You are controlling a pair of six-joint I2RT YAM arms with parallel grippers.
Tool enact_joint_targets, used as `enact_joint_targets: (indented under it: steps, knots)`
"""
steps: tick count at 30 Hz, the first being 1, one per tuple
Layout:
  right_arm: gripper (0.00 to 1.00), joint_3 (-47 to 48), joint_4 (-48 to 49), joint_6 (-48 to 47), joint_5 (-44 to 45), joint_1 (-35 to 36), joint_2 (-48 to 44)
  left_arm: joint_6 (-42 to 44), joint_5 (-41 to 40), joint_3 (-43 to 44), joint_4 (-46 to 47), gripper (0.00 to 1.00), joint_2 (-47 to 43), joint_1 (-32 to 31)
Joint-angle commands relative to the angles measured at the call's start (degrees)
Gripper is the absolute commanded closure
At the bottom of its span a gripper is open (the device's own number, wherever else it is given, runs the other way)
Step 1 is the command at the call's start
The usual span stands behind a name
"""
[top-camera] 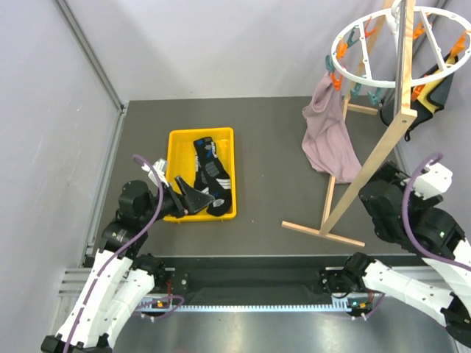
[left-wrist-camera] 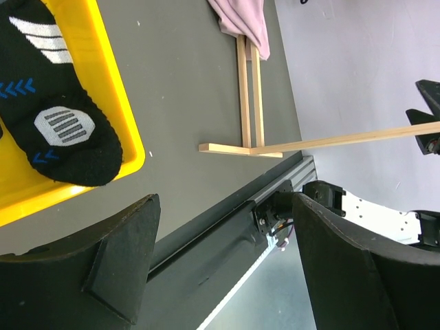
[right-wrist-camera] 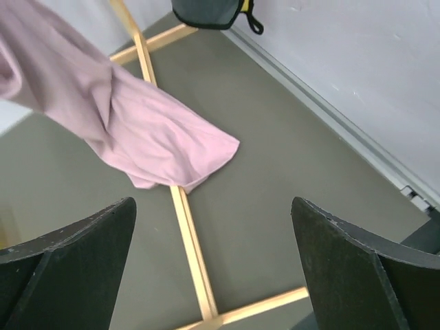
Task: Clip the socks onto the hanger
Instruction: Open the clamp at the hanger.
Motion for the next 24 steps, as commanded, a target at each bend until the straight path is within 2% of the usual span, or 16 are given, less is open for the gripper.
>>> enact_joint_targets:
  steps: [1,6,8,12,17,20,24]
  knots:
    - [0.07,-0.5,-6.2,6.5,5.9,0.6,-3.4,1.5,0.7,0.9,-0.1,0.18,-1.0,-0.2]
    - [0.09,-6.3,-4.7,15.3,2.4,0.7,-6.8,0.5,0.2,-0.1,-0.6,0.18,-3.2,-0.2]
    - [0.09,-9.9,1.3,14.5,0.9,1.1,-9.4,0.3,0.5,-0.4,-0.6,0.18,-3.5,-0.2]
    - [0.07,-14.5,7.0,17.1,1.7,1.2,-11.3,0.3,0.8,0.0,-1.4,0.19,-3.9,-0.2]
    - [0.07,-16.1,7.1,28.1,8.6,1.2,-13.8,0.6,0.6,1.6,-3.6,0.19,-4.0,-0.2]
    - [0.1,-15.4,7.3,31.4,12.8,1.3,-14.6,0.8,0.4,1.9,-4.7,0.19,-4.4,-0.2]
    - [0.09,-12.9,8.1,30.2,16.9,1.5,-10.7,0.3,0.5,1.4,-4.8,0.19,-5.2,-0.2]
